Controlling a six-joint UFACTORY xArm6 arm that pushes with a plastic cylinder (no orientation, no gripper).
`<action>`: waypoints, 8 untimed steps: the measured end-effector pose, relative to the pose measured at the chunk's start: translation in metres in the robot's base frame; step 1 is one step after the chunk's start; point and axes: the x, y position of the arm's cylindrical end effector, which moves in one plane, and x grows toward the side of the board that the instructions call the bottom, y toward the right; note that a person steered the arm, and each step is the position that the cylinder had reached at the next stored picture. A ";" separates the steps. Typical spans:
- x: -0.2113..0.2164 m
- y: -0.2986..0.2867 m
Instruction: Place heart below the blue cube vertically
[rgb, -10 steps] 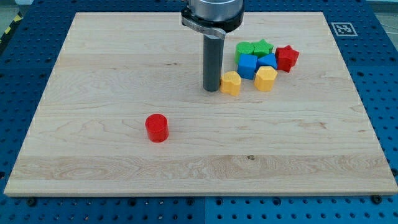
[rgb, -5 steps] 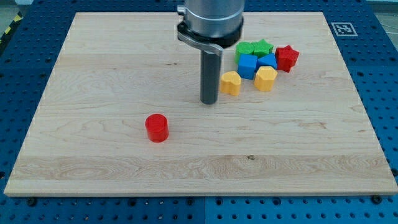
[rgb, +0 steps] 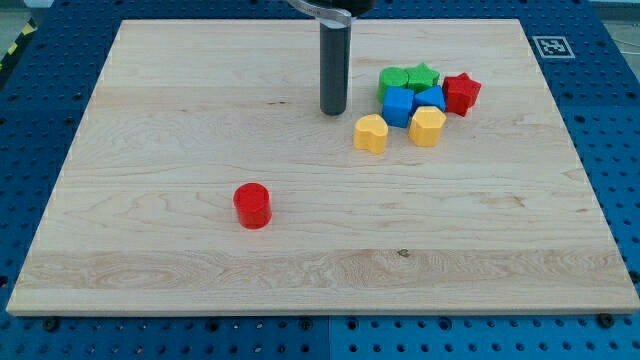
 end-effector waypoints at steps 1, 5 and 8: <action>0.000 0.005; 0.054 0.029; 0.084 0.033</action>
